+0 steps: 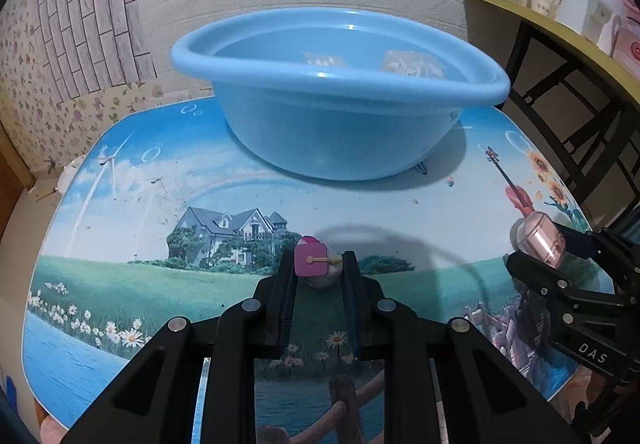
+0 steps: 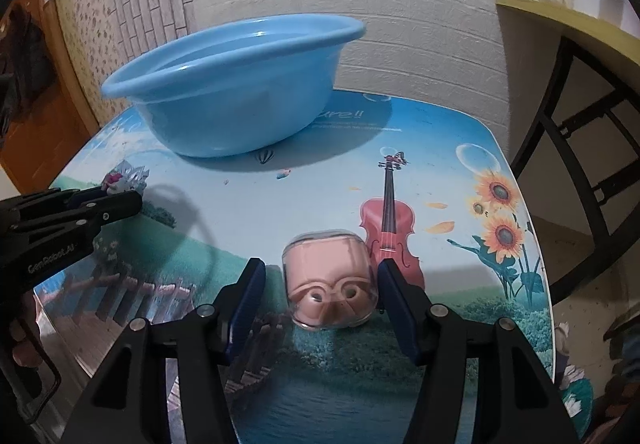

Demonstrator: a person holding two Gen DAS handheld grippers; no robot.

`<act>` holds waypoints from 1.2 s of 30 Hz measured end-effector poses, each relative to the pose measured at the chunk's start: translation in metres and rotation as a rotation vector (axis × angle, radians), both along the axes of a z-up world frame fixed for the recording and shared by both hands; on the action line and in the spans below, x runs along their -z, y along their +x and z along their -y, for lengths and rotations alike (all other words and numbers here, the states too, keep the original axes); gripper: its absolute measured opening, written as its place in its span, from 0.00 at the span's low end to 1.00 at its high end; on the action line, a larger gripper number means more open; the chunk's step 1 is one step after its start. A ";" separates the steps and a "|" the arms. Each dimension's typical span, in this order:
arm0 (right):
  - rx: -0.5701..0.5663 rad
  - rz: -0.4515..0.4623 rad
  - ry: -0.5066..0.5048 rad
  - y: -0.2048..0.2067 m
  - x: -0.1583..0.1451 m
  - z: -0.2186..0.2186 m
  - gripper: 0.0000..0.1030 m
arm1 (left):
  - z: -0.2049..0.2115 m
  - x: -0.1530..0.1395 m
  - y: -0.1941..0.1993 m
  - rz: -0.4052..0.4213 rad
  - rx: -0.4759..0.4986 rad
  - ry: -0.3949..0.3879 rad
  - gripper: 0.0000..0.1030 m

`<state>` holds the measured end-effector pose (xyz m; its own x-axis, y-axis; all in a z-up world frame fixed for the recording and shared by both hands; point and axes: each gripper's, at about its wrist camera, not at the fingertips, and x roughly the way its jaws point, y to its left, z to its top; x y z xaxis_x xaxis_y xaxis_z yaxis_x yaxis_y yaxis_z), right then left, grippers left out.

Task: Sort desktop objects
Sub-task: 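Grasp the pink-capped bottle with the left tool while the right tool holds the pink case, then carry both items over the blue basin and open both tools to drop them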

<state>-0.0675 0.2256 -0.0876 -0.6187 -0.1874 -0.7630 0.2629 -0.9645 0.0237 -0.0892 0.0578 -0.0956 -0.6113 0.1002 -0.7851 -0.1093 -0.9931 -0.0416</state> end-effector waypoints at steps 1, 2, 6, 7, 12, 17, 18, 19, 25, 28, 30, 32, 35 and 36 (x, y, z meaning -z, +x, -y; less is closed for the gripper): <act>-0.005 -0.005 0.004 0.001 0.000 0.001 0.53 | -0.001 -0.001 0.000 -0.002 0.000 0.000 0.19; -0.007 -0.009 0.004 0.001 0.000 0.001 0.51 | -0.001 -0.001 0.000 -0.006 -0.001 -0.002 0.19; -0.003 -0.007 -0.007 0.000 -0.001 -0.003 0.44 | 0.003 -0.002 0.010 -0.015 0.002 -0.004 0.19; -0.003 -0.006 -0.008 -0.001 -0.001 -0.003 0.44 | 0.005 -0.003 0.012 -0.021 0.003 -0.007 0.19; -0.003 0.008 -0.045 0.001 -0.003 -0.004 0.43 | 0.005 0.000 0.004 -0.032 0.016 -0.016 0.19; -0.007 0.003 -0.063 0.004 -0.009 -0.003 0.43 | 0.001 -0.011 0.005 -0.062 0.029 -0.019 0.19; -0.005 0.006 -0.077 0.004 -0.012 -0.004 0.43 | 0.001 -0.015 0.006 -0.068 0.030 -0.014 0.19; -0.002 0.011 -0.094 0.004 -0.015 -0.004 0.43 | 0.002 -0.019 0.007 -0.070 0.030 -0.003 0.19; -0.034 -0.044 -0.129 0.011 -0.049 0.005 0.43 | 0.006 -0.041 0.019 -0.096 0.047 0.014 0.19; -0.044 -0.072 -0.135 0.014 -0.065 0.010 0.43 | 0.009 -0.055 0.023 -0.109 0.048 0.012 0.19; -0.050 -0.085 -0.145 0.014 -0.075 0.013 0.43 | 0.012 -0.064 0.023 -0.110 0.042 0.015 0.19; -0.056 -0.088 -0.158 0.013 -0.085 0.014 0.43 | 0.017 -0.076 0.023 -0.117 0.042 0.027 0.19; -0.071 -0.108 -0.158 0.010 -0.103 0.019 0.43 | 0.024 -0.096 0.021 -0.152 0.035 0.022 0.19; -0.075 -0.119 -0.158 0.008 -0.109 0.020 0.43 | 0.025 -0.101 0.019 -0.156 0.038 0.023 0.19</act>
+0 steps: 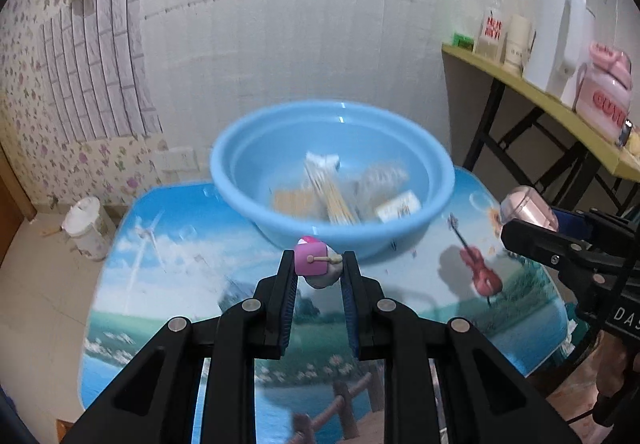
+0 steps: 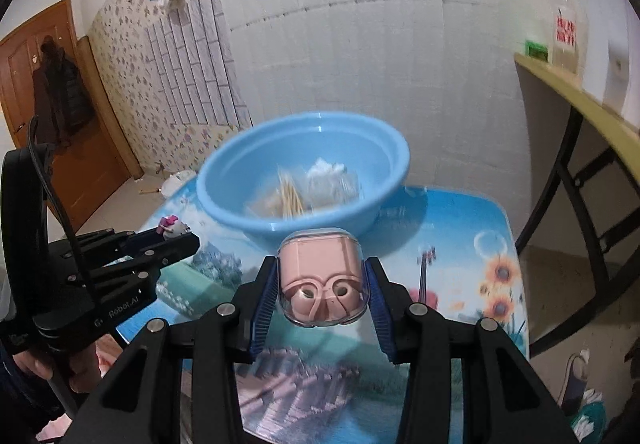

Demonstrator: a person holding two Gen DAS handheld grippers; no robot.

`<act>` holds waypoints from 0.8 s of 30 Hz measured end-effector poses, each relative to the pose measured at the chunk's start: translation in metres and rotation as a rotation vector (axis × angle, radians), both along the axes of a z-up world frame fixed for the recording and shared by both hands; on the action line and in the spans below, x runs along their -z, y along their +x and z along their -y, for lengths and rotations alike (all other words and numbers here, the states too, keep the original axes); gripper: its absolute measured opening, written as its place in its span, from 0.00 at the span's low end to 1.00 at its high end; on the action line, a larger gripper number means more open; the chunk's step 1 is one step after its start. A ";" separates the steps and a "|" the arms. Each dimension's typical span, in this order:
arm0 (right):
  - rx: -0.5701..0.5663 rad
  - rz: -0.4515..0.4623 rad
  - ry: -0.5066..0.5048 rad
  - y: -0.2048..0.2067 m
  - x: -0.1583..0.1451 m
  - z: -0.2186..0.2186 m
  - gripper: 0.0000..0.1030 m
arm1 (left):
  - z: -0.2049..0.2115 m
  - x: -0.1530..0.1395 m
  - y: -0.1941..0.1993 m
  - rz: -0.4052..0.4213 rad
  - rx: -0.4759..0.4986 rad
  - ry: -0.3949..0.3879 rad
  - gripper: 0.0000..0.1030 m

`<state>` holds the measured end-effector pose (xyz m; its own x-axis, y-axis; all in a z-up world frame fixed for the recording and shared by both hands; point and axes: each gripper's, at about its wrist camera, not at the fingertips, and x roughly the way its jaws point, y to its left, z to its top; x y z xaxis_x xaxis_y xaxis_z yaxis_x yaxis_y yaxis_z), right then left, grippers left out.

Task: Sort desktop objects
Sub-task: 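Carry both items over the blue basin and open both tools to drop them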

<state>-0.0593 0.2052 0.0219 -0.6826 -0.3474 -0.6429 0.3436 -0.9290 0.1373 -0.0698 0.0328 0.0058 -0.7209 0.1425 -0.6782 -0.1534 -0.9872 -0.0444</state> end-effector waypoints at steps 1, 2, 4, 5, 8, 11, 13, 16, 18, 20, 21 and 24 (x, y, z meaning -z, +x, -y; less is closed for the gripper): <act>-0.004 -0.010 -0.004 -0.002 -0.006 0.002 0.43 | 0.002 -0.005 -0.003 0.001 0.004 0.003 0.19; -0.008 -0.016 -0.008 -0.004 -0.011 0.003 0.43 | 0.003 -0.009 -0.006 -0.002 0.006 0.006 0.19; -0.019 -0.029 -0.013 -0.009 -0.022 0.007 0.43 | 0.005 -0.016 -0.012 -0.012 0.008 0.007 0.19; -0.025 -0.037 -0.013 -0.013 -0.027 0.010 0.43 | 0.006 -0.019 -0.015 -0.015 0.010 0.006 0.19; -0.040 -0.053 -0.018 -0.025 -0.038 0.018 0.43 | 0.006 -0.025 -0.024 -0.023 0.019 0.008 0.19; -0.049 -0.047 -0.026 -0.035 -0.039 0.025 0.43 | 0.006 -0.027 -0.033 -0.025 0.026 0.007 0.19; -0.056 -0.031 -0.027 -0.045 -0.035 0.026 0.43 | 0.004 -0.026 -0.041 -0.024 0.033 -0.003 0.19; -0.061 -0.013 -0.020 -0.058 -0.030 0.027 0.43 | 0.002 -0.024 -0.056 -0.020 0.043 -0.016 0.19; -0.065 -0.004 -0.019 -0.067 -0.024 0.028 0.43 | 0.000 -0.022 -0.067 -0.016 0.048 -0.020 0.19; -0.063 0.004 -0.021 -0.075 -0.018 0.030 0.43 | -0.003 -0.018 -0.079 -0.010 0.059 -0.019 0.19; -0.062 0.009 -0.022 -0.080 -0.015 0.030 0.43 | -0.004 -0.016 -0.085 -0.008 0.067 -0.017 0.19; -0.042 0.019 -0.022 -0.098 -0.006 0.030 0.43 | -0.009 -0.006 -0.106 0.001 0.069 -0.034 0.19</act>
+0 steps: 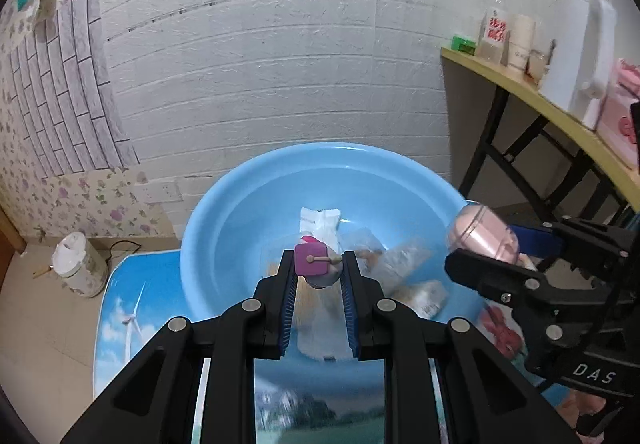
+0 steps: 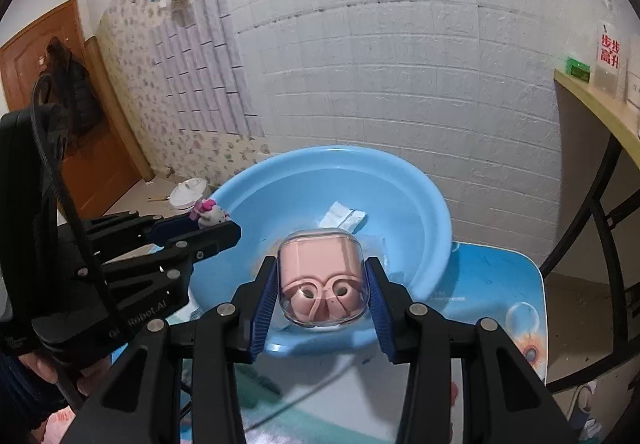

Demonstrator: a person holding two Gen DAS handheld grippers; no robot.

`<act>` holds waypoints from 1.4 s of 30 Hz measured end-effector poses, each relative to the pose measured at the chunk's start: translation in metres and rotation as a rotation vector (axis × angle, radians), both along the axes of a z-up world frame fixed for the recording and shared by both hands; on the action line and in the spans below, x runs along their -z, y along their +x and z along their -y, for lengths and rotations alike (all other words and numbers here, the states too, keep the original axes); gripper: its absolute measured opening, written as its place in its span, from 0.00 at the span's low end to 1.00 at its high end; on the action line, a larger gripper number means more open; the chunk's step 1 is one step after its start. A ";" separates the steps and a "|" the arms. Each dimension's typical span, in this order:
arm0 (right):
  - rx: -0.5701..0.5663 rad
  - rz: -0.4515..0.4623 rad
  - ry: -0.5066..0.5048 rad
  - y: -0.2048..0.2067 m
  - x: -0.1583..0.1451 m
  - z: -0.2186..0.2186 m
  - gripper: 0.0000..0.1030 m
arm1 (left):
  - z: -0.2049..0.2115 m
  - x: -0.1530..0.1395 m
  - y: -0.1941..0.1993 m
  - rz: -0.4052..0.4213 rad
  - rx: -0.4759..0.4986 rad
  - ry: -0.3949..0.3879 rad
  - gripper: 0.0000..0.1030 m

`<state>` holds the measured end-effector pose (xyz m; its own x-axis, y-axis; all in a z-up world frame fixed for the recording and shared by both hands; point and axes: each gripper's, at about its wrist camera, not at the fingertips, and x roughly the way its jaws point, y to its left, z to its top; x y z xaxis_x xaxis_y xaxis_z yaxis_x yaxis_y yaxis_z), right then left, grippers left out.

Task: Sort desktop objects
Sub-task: 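Carry both items over the blue basin and open both tools to drop them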

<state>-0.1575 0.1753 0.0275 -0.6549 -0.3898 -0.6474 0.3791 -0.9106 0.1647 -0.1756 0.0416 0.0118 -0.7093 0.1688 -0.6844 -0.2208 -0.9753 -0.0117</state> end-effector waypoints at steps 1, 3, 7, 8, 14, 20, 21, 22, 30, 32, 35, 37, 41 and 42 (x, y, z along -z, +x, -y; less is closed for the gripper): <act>0.011 0.002 0.002 -0.007 0.003 0.000 0.43 | -0.001 0.003 -0.005 0.006 -0.003 0.000 0.19; 0.017 0.011 -0.006 -0.018 0.008 0.000 0.43 | -0.001 0.009 -0.014 0.021 -0.006 0.010 0.19; 0.019 0.020 0.012 -0.033 0.018 0.003 0.43 | -0.005 0.024 -0.029 0.039 -0.002 -0.010 0.19; 0.016 0.025 0.015 -0.036 0.021 0.004 0.43 | -0.006 0.027 -0.031 0.043 -0.001 -0.015 0.19; 0.009 0.044 0.035 -0.047 0.035 0.008 0.43 | -0.006 0.035 -0.036 0.038 -0.014 -0.027 0.57; 0.011 0.054 0.032 -0.050 0.042 0.010 0.43 | 0.003 0.028 -0.027 -0.015 -0.027 -0.055 0.70; 0.009 0.054 0.031 -0.049 0.043 0.011 0.43 | 0.007 0.026 -0.025 -0.021 -0.039 -0.053 0.73; 0.007 0.055 0.028 -0.049 0.043 0.013 0.43 | 0.011 0.024 -0.023 -0.029 -0.052 -0.050 0.78; -0.009 0.056 0.038 -0.053 0.050 0.026 0.43 | 0.052 0.017 -0.003 -0.062 -0.161 -0.072 0.95; -0.015 0.052 0.045 -0.053 0.049 0.032 0.43 | 0.060 0.018 0.000 -0.058 -0.182 -0.058 0.96; -0.030 0.050 0.051 -0.054 0.049 0.039 0.43 | 0.070 0.021 0.004 -0.045 -0.212 -0.043 0.97; -0.038 0.045 0.062 -0.053 0.049 0.043 0.43 | 0.074 0.024 0.005 -0.028 -0.221 -0.030 0.97; -0.049 0.039 0.067 -0.052 0.046 0.049 0.43 | 0.078 0.025 0.010 -0.026 -0.228 -0.017 0.97; -0.050 0.037 0.066 -0.053 0.045 0.050 0.43 | 0.078 0.025 0.011 -0.027 -0.228 -0.013 0.97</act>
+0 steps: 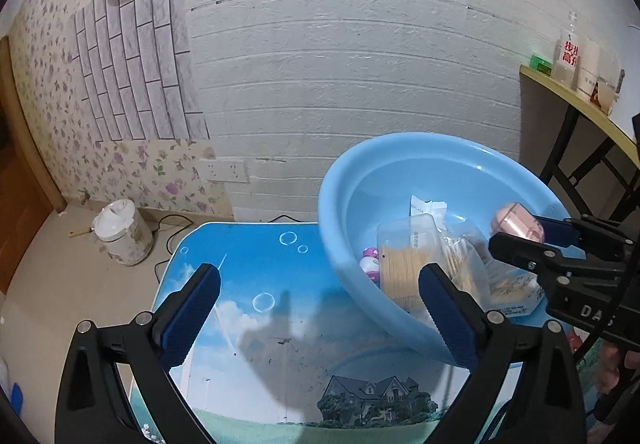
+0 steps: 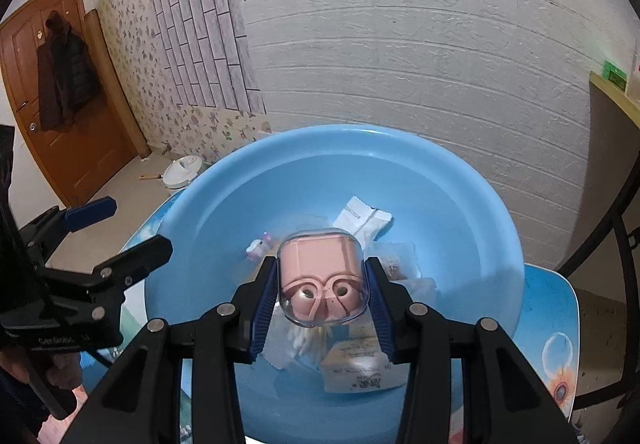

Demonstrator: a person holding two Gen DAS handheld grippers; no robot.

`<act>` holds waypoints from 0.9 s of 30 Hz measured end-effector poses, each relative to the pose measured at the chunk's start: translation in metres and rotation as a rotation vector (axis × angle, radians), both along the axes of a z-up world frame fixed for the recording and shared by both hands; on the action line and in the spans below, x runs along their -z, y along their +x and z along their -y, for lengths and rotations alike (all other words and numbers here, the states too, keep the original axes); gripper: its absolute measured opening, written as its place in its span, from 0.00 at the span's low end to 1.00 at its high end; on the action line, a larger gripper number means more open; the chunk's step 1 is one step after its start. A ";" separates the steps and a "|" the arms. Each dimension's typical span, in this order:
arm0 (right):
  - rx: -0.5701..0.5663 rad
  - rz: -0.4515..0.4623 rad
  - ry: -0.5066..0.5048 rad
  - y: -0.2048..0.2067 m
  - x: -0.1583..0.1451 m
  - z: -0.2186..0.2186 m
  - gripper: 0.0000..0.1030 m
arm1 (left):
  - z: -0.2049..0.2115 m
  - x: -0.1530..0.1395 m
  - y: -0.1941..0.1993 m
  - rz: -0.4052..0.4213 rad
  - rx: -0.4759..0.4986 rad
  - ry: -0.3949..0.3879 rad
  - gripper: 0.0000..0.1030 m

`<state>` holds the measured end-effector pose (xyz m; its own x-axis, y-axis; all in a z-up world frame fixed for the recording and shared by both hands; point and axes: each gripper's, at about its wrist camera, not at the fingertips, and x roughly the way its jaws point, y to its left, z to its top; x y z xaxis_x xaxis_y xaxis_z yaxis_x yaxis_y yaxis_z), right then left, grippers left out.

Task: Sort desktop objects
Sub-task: 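Carry both items over the blue basin and open both tools to drop them, then withdraw both tools from the basin back over the table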

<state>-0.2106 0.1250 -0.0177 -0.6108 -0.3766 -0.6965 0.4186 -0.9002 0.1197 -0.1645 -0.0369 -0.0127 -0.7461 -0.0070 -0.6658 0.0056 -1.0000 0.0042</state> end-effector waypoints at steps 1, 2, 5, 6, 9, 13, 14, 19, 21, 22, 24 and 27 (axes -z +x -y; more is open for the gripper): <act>0.000 -0.001 -0.001 0.000 0.000 0.001 0.43 | 0.001 -0.001 0.000 -0.001 -0.001 0.008 0.97; 0.000 0.002 -0.002 -0.001 0.000 0.002 0.43 | 0.001 -0.002 0.001 -0.002 -0.001 0.015 0.97; 0.002 0.012 -0.027 0.001 -0.002 0.003 0.49 | 0.001 -0.002 0.003 -0.002 0.000 0.029 0.98; 0.008 0.005 -0.024 0.003 -0.005 0.003 0.65 | 0.001 -0.002 0.003 0.002 0.000 0.033 0.98; 0.055 -0.076 0.006 0.014 -0.016 0.001 0.81 | 0.003 -0.001 0.008 0.019 0.006 0.070 0.98; 0.081 -0.087 0.005 0.021 -0.023 -0.007 0.81 | 0.002 -0.002 0.015 0.021 0.008 0.068 1.00; 0.091 -0.076 0.004 0.022 -0.024 -0.009 0.81 | 0.002 -0.002 0.016 0.024 0.005 0.069 1.00; 0.128 -0.030 -0.001 0.035 -0.025 -0.017 0.81 | 0.002 -0.003 0.024 0.075 -0.003 0.130 1.00; 0.141 -0.005 -0.003 0.042 -0.024 -0.021 0.81 | 0.000 -0.005 0.029 0.069 -0.004 0.131 1.00; 0.153 0.006 -0.004 0.047 -0.023 -0.024 0.81 | -0.002 -0.007 0.032 0.066 -0.005 0.125 1.00; 0.178 0.021 -0.008 0.055 -0.023 -0.029 0.81 | -0.005 -0.009 0.037 0.066 -0.005 0.116 1.00; 0.198 0.039 -0.013 0.067 -0.024 -0.034 0.81 | -0.010 -0.013 0.047 0.070 0.000 0.106 1.00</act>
